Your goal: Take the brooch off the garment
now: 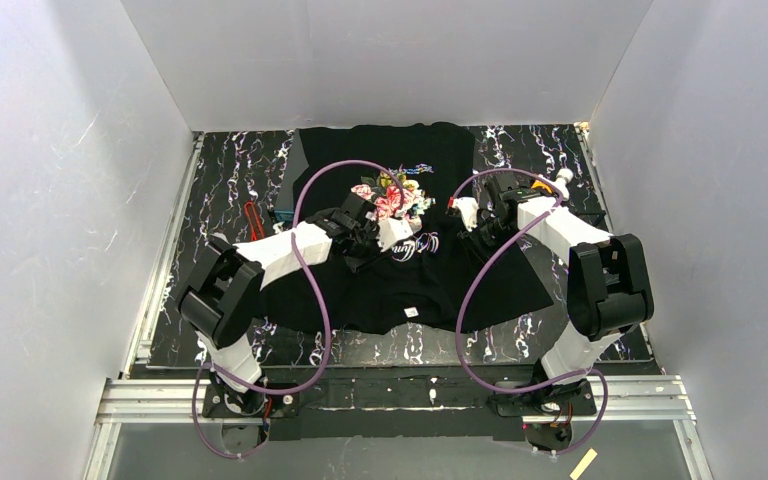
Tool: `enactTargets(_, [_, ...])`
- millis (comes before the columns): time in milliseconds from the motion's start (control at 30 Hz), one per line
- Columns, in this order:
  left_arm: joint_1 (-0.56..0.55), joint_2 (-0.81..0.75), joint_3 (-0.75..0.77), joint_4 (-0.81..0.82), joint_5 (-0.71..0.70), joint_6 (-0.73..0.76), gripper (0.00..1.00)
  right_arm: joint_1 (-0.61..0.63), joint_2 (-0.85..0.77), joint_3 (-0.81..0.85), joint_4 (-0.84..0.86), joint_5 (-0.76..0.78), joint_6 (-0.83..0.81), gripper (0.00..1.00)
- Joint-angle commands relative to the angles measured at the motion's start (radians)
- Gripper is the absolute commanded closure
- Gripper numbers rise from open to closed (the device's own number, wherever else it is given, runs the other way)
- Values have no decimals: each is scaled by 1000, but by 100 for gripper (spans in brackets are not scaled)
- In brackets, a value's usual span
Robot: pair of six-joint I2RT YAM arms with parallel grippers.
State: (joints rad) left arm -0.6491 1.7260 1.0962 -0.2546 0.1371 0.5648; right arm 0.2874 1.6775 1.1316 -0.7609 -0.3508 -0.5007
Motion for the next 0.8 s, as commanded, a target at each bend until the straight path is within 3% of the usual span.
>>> enactTargets(0, [26, 6, 38, -49, 33, -4, 72, -5, -1, 32, -16, -23, -6, 71])
enactTargets(767, [91, -45, 45, -189, 103, -54, 77, -6, 23, 63, -38, -60, -38, 71])
